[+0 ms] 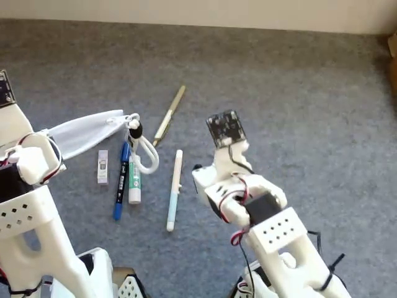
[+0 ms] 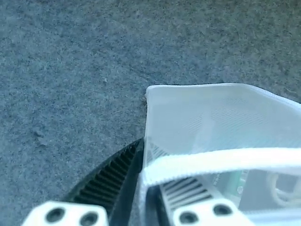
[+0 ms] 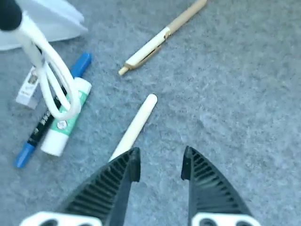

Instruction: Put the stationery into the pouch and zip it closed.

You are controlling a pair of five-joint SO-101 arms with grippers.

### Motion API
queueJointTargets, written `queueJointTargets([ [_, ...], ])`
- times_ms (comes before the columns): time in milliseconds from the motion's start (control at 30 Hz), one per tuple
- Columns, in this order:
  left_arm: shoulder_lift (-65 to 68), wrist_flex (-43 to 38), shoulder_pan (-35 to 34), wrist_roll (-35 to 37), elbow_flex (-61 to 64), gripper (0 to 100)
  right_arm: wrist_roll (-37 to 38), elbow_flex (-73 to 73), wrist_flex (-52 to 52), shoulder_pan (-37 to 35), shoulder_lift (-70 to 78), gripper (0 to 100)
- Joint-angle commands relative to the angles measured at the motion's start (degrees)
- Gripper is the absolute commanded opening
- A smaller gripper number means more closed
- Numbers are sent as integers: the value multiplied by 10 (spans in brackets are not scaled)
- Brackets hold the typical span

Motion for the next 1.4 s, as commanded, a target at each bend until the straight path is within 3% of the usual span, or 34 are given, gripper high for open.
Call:
queueJointTargets([
  [0, 8, -3, -10, 7, 3, 8, -33, -92, -17, -36, 60, 145],
  [167, 8, -4, -10, 7, 11, 8, -41, -176, -36, -72, 175, 145],
  [333, 8, -4, -11, 7, 12, 8, -105, -217, -101, -71, 289, 145],
  [567, 8, -4, -10, 7, 13, 8, -105, -241, -129, -71, 400, 145],
  [1367, 8, -11, -10, 5, 19, 10, -105, -334, -127, -57, 574, 145],
])
